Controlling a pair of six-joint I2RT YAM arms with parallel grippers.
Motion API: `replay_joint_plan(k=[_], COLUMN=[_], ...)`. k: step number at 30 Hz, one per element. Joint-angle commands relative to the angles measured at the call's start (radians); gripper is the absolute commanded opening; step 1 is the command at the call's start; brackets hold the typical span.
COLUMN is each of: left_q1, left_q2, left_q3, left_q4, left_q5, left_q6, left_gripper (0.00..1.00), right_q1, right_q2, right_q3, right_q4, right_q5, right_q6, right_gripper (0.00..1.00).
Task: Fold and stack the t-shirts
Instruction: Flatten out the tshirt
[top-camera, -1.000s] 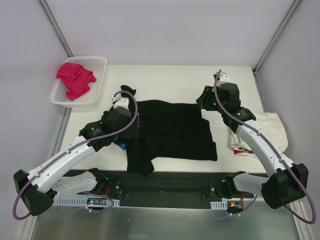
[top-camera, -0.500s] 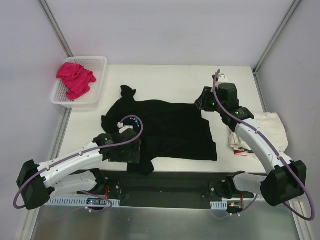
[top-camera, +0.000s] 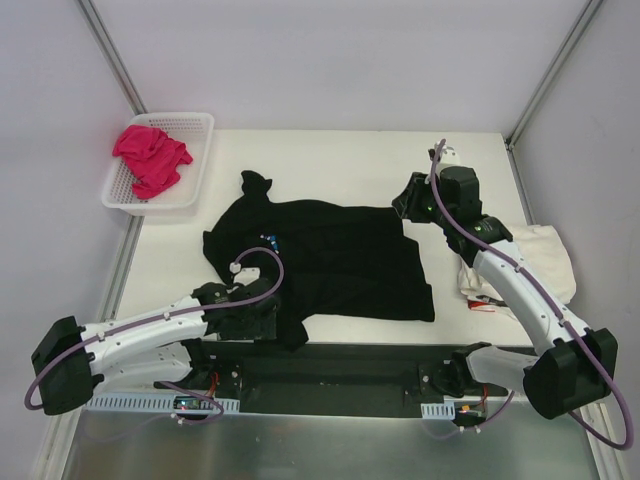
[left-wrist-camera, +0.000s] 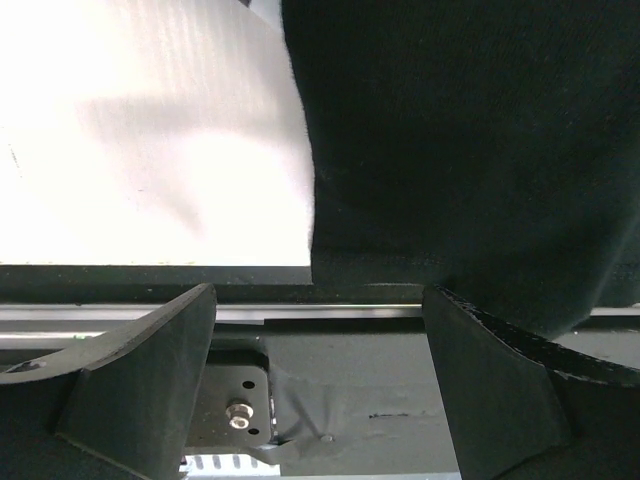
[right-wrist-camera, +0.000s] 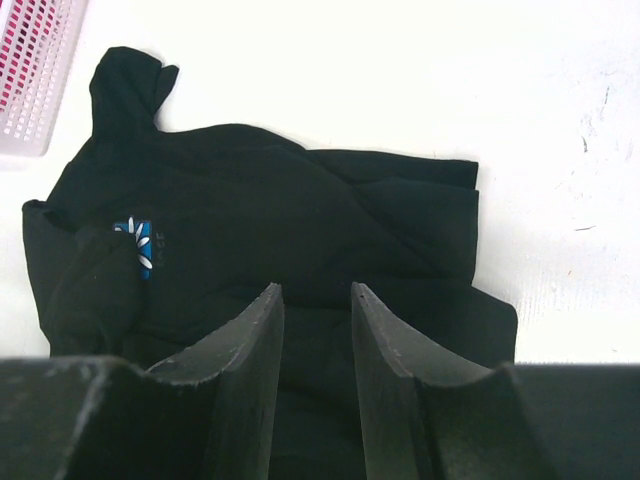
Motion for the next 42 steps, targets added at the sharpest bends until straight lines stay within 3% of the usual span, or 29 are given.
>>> replay_joint_plan(k=[1,8,12,15,19,22,28,32,42], left_q1=[-0.026,-0.063,-0.078,-0.092,-0.109,-0.120,-0.135,-0.135,-0.140], left_q2=[0.055,0.122,0.151,0.179,0.206,0.222,0.246,0.259,0.248], left_q3=[-0.021,-0.021,-0.029,-0.028,-0.021,-0.018,-0.002,0.009,0.070], left_q4=[0.053,0.091,0.116,0.132,0.143,0.148,0.151,0.148,0.107], left_q5=[-0.036,-0.059,-0.058,-0.055,-0.059,-0.065,-0.070,-0.075,-0.084], left_q6=[-0.016,-0.010,-0.012,-0.008,-0.007,-0.010,-0.005,0.005,0.021], left_gripper=[0.82,0.75,0.59,0.57,0.35,0.27,0.21,0.00,0.00], right_q1=[-0.001,-0.003,-0.004,-0.003,-0.006,-0.006,-0.006,-0.006,-0.007], right_q2=[-0.041,-0.045,-0.048,-0.051,-0.056,-0.055,-0.053,-0.053,-0.053], right_q3=[0.028,0.031,0.031,0.031,0.030,0.027,0.025,0.024,0.021], right_q4=[-0.004,-0.013,-0.015,-0.018,-0.019,-0.021,-0.021,-0.021,-0.028], right_q5=[0.005,0.017,0.021,0.022,0.027,0.028,0.030,0.033,0.036], right_q6=[0.019,0.018,0.018,0.018,0.015,0.016,0.013,0.012,0.006], right_gripper=[0.35,0.33,0.31,0.30,0.29,0.28,0.27,0.24,0.20])
